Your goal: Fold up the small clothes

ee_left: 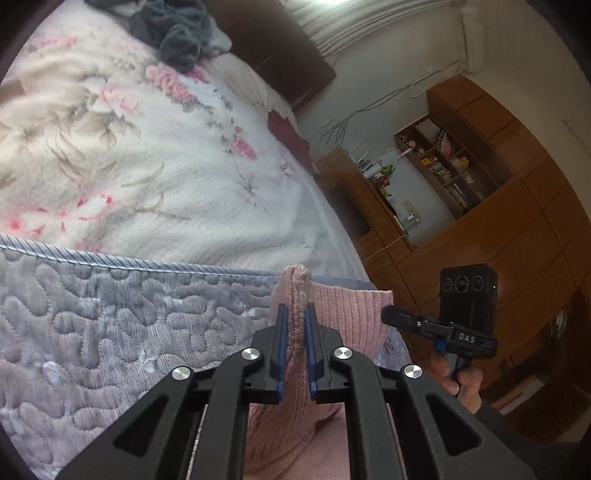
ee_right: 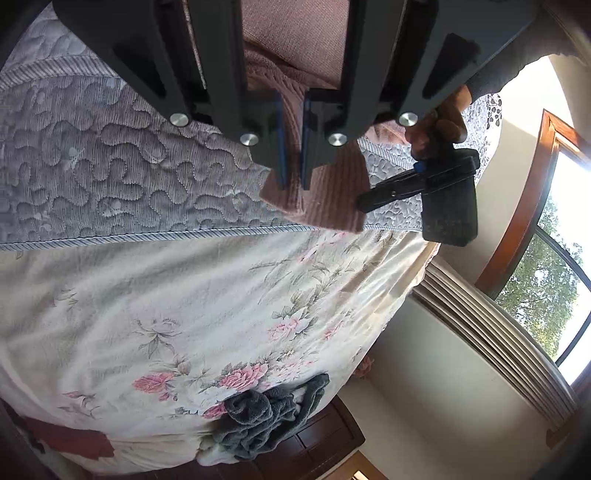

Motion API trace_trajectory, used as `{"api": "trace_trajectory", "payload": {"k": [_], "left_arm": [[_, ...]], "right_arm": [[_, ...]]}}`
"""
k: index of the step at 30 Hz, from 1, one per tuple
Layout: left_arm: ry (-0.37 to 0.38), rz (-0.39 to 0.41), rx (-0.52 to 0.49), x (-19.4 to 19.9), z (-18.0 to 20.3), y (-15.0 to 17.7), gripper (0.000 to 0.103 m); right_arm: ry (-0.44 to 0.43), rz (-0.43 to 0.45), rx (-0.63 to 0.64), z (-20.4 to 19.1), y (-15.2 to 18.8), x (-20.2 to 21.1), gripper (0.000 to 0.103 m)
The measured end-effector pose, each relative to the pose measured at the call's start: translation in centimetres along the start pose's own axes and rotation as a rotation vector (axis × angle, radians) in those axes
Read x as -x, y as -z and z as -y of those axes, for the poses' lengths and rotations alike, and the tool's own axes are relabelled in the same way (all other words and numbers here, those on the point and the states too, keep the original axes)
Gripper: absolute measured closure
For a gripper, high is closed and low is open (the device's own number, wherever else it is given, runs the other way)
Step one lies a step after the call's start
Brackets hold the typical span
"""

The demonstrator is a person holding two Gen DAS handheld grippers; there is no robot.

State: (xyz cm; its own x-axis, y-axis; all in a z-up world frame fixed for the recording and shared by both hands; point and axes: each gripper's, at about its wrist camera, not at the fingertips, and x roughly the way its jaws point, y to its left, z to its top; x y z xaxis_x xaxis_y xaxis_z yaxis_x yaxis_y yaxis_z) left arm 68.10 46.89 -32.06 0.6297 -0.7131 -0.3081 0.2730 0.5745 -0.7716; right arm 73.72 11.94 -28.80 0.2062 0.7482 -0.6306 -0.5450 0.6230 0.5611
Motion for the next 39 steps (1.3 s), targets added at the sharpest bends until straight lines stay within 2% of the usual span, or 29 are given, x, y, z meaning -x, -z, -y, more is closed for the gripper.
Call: {"api": "trace_trajectory", "payload": {"k": [2, 4, 7, 10, 12, 13, 14, 16, 19, 21, 22, 24, 27, 29, 30, 33, 35, 37, 38, 39], "left_arm": [[-0.003, 0.047, -0.096, 2.6, 2.8, 1.6, 0.095], [0.019, 0.061, -0.169, 4.9, 5.0, 3.6, 0.095], [0.010, 0.007, -0.296, 7.2, 7.8, 7.6, 0.095], [-0.035, -0.115, -0.359, 8.0, 8.6, 11.1, 0.095], [-0.087, -0.232, -0.334, 7.9, 7.5, 13.0, 0.094], [-0.105, -0.260, -0.306, 8.3, 6.7, 13.7, 0.094], [-0.112, -0.276, -0.273, 8.8, 5.9, 14.1, 0.094], [-0.125, -0.279, -0.217, 10.0, 5.0, 14.0, 0.094], [-0.050, -0.233, -0.169, 10.7, 5.9, 12.5, 0.094], [0.027, -0.235, -0.149, 9.3, 6.9, 11.5, 0.089], [0.077, -0.244, -0.116, 8.2, 7.2, 11.4, 0.085], [0.131, -0.290, -0.059, 5.1, 7.1, 11.4, 0.083], [0.117, -0.397, 0.039, 1.0, 5.5, 12.9, 0.083], [-0.006, -0.486, 0.048, -0.6, 4.2, 14.4, 0.083], [-0.028, -0.505, 0.067, -0.6, 3.4, 15.1, 0.085], [-0.042, -0.510, 0.129, 0.7, 1.7, 16.2, 0.100], [-0.047, -0.496, 0.153, 1.7, 1.1, 16.4, 0.100], [-0.057, -0.477, 0.151, 2.4, 1.2, 16.6, 0.100], [-0.060, -0.468, 0.157, 2.8, 1.4, 16.6, 0.100], [-0.064, -0.455, 0.164, 3.4, 1.6, 16.6, 0.095]], "right_arm": [[-0.006, 0.016, 0.028, -1.0, 0.9, 1.5, 0.097], [-0.002, 0.021, 0.086, -2.5, 2.6, 3.1, 0.097], [0.025, 0.003, 0.201, -4.8, 6.7, 5.2, 0.097], [0.086, -0.082, 0.331, -6.5, 12.2, 5.6, 0.097], [0.112, -0.188, 0.367, -6.6, 15.6, 4.6, 0.096], [0.122, -0.228, 0.369, -6.3, 17.0, 4.3, 0.094], [0.135, -0.269, 0.368, -6.0, 18.3, 4.0, 0.093], [0.157, -0.288, 0.365, -5.7, 19.2, 4.4, 0.093], [0.159, -0.214, 0.324, -5.7, 17.3, 6.0, 0.089], [0.115, -0.173, 0.269, -6.2, 15.7, 5.9, 0.075], [0.102, -0.174, 0.244, -6.5, 15.1, 5.1, 0.073], [0.101, -0.215, 0.221, -6.9, 14.6, 2.6, 0.072], [0.099, -0.291, 0.207, -6.9, 15.8, -1.0, 0.072], [0.156, -0.356, 0.230, -6.4, 17.2, -2.6, 0.076], [0.177, -0.359, 0.231, -6.0, 17.7, -2.6, 0.084], [0.157, -0.354, 0.145, -3.9, 18.5, -1.1, 0.094], [0.141, -0.343, 0.100, -3.1, 18.7, -0.1, 0.097], [0.123, -0.328, 0.054, -3.0, 18.8, 0.9, 0.093], [0.127, -0.314, 0.043, -3.2, 18.8, 1.6, 0.087], [0.126, -0.297, 0.027, -3.4, 18.9, 2.5, 0.080]]}}
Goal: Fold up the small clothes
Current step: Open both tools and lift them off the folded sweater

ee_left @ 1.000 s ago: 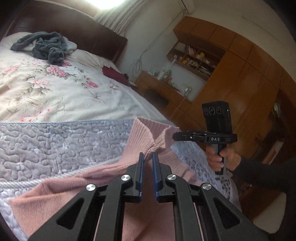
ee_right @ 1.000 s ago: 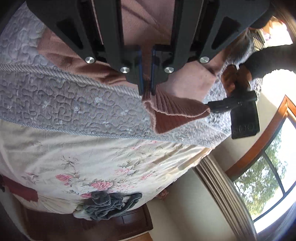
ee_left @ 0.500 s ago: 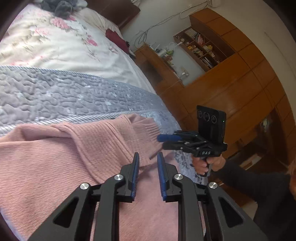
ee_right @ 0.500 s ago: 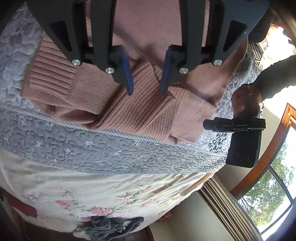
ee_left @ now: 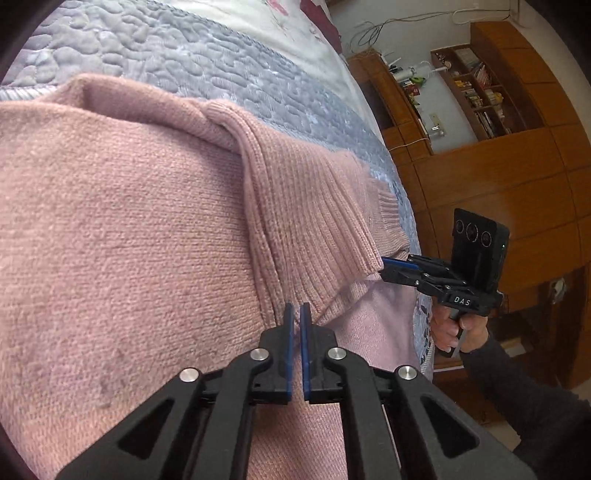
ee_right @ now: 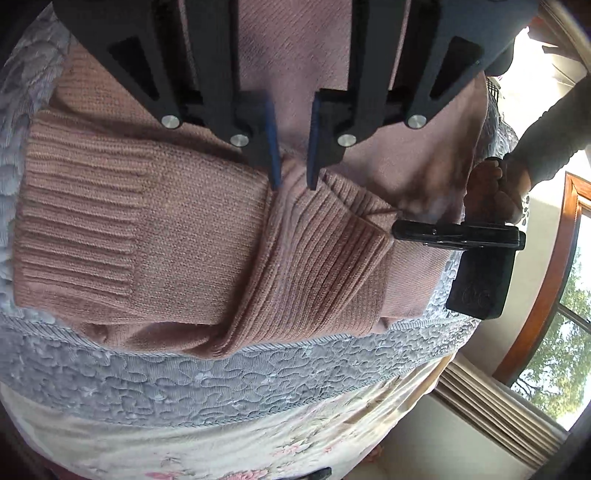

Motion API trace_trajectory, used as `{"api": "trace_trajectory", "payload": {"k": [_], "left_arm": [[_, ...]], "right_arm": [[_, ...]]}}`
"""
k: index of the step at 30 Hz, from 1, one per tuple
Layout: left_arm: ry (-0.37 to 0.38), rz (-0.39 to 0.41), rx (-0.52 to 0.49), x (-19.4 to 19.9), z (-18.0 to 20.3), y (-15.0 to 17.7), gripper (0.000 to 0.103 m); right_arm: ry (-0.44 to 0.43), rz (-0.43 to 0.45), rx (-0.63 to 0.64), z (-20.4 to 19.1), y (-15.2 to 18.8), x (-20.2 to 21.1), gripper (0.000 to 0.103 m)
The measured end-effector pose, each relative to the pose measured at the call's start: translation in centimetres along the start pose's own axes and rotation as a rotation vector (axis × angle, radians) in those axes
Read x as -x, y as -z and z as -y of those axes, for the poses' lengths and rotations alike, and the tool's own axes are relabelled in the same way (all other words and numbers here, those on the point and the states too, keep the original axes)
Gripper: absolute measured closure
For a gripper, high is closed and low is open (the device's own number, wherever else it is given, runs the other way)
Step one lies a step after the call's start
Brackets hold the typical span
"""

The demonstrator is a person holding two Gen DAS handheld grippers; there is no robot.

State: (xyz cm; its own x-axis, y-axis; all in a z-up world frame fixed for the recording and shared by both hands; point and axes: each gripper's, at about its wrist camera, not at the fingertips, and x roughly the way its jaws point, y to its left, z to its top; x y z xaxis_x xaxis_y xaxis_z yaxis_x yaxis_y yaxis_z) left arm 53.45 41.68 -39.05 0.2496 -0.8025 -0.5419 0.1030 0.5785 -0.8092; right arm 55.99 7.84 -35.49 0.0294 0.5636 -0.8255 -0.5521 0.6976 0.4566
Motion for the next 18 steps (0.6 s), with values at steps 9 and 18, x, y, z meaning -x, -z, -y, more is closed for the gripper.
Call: {"api": "trace_trajectory", "payload": {"k": [9, 18], "left_arm": [[-0.142, 0.152, 0.118, 10.4, 3.0, 11.3, 0.041], [-0.218, 0.182, 0.360, 14.9, 5.9, 29.1, 0.025]], "right_arm": [[-0.107, 0.029, -0.284, 2.6, 11.7, 9.9, 0.065], [-0.199, -0.017, -0.614, 3.1, 30.8, 14.4, 0.050]]}}
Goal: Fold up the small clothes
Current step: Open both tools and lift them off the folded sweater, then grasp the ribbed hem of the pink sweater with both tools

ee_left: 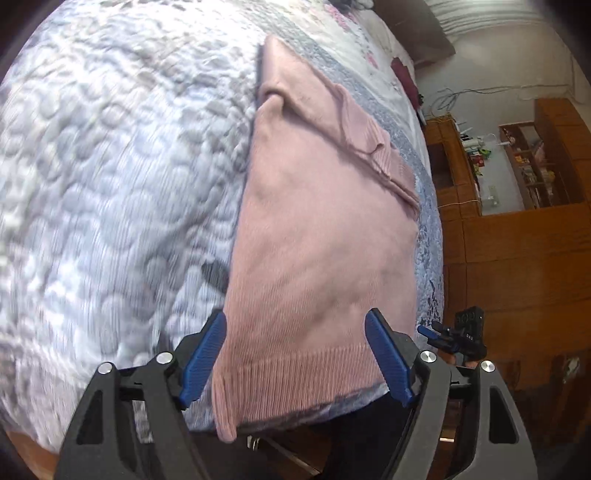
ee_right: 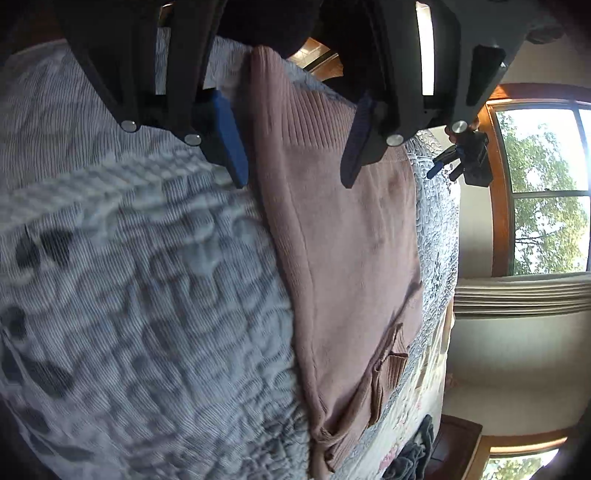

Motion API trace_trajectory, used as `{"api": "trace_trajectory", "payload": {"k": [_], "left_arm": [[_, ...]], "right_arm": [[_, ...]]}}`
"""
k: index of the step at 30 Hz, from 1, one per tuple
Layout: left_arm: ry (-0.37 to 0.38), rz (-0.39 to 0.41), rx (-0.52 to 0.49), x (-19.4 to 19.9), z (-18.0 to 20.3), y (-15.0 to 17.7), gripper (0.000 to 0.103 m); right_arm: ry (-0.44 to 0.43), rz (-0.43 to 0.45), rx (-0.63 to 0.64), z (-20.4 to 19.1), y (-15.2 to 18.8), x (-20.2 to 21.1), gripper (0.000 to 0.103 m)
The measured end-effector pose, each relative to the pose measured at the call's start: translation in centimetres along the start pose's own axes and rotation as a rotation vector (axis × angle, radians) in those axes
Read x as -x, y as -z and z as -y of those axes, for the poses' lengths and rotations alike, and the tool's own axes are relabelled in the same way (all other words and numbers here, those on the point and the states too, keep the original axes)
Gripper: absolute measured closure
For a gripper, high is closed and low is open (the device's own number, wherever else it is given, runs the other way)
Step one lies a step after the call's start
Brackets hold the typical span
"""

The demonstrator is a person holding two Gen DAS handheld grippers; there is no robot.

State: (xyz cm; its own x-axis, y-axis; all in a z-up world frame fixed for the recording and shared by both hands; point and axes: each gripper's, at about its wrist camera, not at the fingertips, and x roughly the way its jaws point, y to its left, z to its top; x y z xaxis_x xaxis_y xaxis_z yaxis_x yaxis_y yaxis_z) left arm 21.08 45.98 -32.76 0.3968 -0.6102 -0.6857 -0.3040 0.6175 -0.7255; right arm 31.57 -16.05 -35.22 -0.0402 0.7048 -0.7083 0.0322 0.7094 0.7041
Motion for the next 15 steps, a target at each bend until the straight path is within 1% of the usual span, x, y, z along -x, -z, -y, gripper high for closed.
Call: {"api": "trace_trajectory", "payload": {"k": [1, 3, 5, 7, 11, 13, 15], "left_arm": [[-0.003, -0.020, 0.010, 0.0, -0.3, 1.1, 0.025], [-0.035, -0.059, 0.012, 0.0, -0.8, 3.0, 0.025], [-0.074, -0.084, 0.000, -0.2, -1.1, 4.1, 0.025], [-0.090, -0.099, 0.016, -0.3, -1.5, 4.6, 0.025], [-0.147, -0.131, 0.038, -0.9, -2.1, 5.1, 0.025], [-0.148, -0.147, 0.049, -1.1, -2.6, 5.5, 0.025], [-0.131, -0.167, 0.050, -1.9, -2.6, 5.8, 0.025]], "right_arm": [[-0.006, -0.006, -0.012, 0.6, 1.3, 0.1, 0.050], [-0.012, -0.025, -0.029, 1.4, 3.2, 0.0, 0.050], [-0.014, -0.042, -0.038, 1.8, 4.5, -0.4, 0.050], [-0.011, -0.045, -0.041, 1.8, 5.5, -0.7, 0.049], [-0.020, -0.045, -0.027, 1.0, 6.4, -0.9, 0.047], [-0.022, -0.045, -0.024, 0.7, 6.6, -1.0, 0.046], [-0.026, -0.041, -0.022, 0.4, 6.7, -1.1, 0.045]]}}
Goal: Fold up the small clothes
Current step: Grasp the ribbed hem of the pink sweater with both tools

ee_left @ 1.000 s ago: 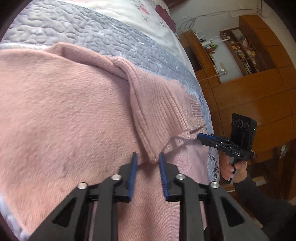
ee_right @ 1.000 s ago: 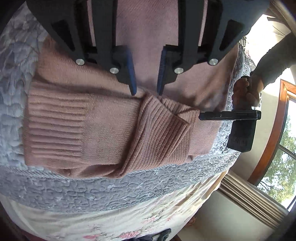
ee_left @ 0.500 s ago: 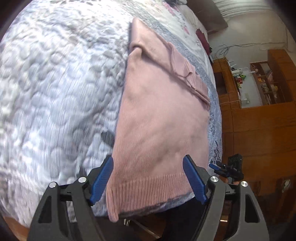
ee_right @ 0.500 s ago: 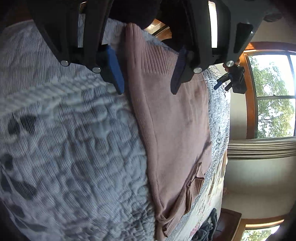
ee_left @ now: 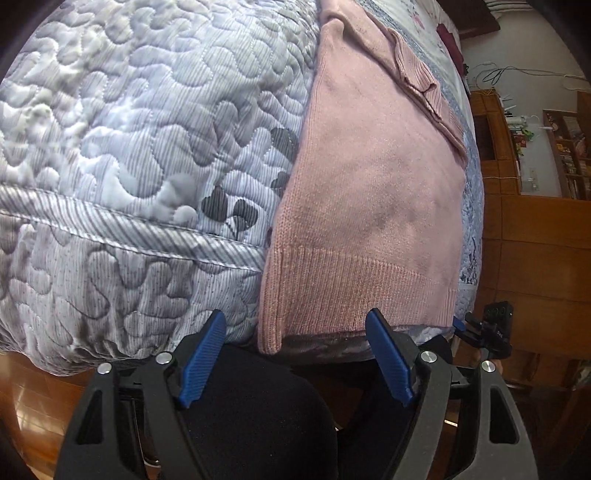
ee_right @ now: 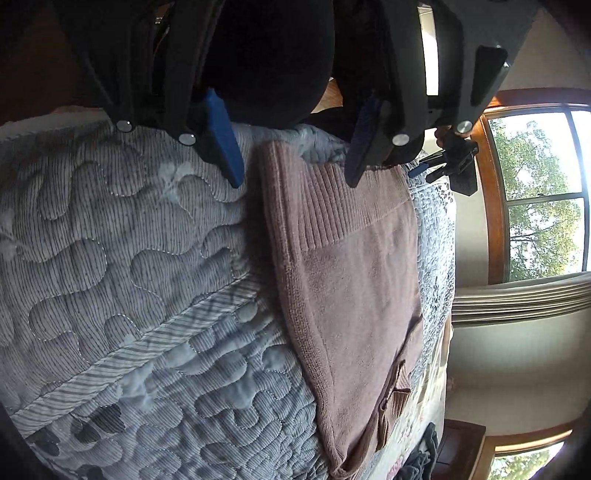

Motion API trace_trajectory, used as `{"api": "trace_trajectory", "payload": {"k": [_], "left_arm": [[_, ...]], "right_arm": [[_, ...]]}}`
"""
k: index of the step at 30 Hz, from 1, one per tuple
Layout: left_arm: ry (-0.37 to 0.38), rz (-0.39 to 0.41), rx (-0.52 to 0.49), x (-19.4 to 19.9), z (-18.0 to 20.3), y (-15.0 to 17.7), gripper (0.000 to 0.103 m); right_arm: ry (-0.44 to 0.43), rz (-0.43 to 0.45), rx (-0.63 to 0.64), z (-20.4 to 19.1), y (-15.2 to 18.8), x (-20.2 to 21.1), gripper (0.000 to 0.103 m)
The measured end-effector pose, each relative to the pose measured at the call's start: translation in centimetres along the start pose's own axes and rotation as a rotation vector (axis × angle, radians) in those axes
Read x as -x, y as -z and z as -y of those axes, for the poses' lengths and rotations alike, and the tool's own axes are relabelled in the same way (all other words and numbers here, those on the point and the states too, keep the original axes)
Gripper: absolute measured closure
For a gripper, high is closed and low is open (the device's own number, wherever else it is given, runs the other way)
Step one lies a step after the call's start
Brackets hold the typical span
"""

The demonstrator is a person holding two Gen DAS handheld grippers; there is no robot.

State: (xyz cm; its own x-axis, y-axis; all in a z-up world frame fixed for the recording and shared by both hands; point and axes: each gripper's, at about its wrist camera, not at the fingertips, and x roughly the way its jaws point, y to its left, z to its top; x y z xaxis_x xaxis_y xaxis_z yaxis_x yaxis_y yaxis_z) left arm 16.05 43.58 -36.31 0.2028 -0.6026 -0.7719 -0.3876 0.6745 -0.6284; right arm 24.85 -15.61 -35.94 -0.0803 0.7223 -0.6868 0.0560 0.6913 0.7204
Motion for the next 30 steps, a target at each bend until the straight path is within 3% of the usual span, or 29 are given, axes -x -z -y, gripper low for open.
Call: {"api": "trace_trajectory", "payload": {"k": [6, 9, 11, 12, 13, 15, 19, 22, 25, 30], "left_arm": [[-0.024, -0.051, 0.014, -3.4, -0.3, -1.3, 0.025], [0.022, -0.042, -0.004, -3.5, 0.0, -1.3, 0.027], [0.055, -0.040, -0.004, -3.4, 0.0, -1.5, 0.045], [0.062, -0.045, 0.009, -3.5, -0.3, -1.6, 0.070], [0.070, -0.046, 0.025, -3.3, -0.8, -1.5, 0.081], [0.089, -0.044, 0.049, -3.2, -1.5, -1.5, 0.092], [0.138, -0.026, 0.061, -2.6, -1.9, -1.0, 0.093], [0.177, -0.005, 0.062, -1.9, -2.0, -0.6, 0.094], [0.219, 0.009, 0.077, -1.4, -2.1, -0.3, 0.094], [0.317, 0.046, 0.124, 0.0, -2.5, 0.4, 0.095]], "right_arm": [[0.030, -0.036, 0.012, -0.6, -0.8, -1.7, 0.045], [0.043, -0.054, 0.022, -1.1, -1.3, -2.4, 0.045], [0.052, -0.064, 0.030, -1.3, -1.5, -2.8, 0.045], [0.055, -0.066, 0.032, -1.4, -1.6, -3.0, 0.045], [0.057, -0.068, 0.031, -1.4, -1.6, -3.1, 0.045], [0.058, -0.072, 0.030, -1.4, -1.6, -3.4, 0.046], [0.028, -0.079, 0.020, -1.2, -1.5, -3.5, 0.051], [0.015, -0.092, 0.006, -0.5, -1.1, -3.6, 0.064], [0.019, -0.078, 0.017, -0.1, -1.0, -3.5, 0.091], [-0.058, -0.024, 0.010, -0.2, -0.8, -1.5, 0.095]]}}
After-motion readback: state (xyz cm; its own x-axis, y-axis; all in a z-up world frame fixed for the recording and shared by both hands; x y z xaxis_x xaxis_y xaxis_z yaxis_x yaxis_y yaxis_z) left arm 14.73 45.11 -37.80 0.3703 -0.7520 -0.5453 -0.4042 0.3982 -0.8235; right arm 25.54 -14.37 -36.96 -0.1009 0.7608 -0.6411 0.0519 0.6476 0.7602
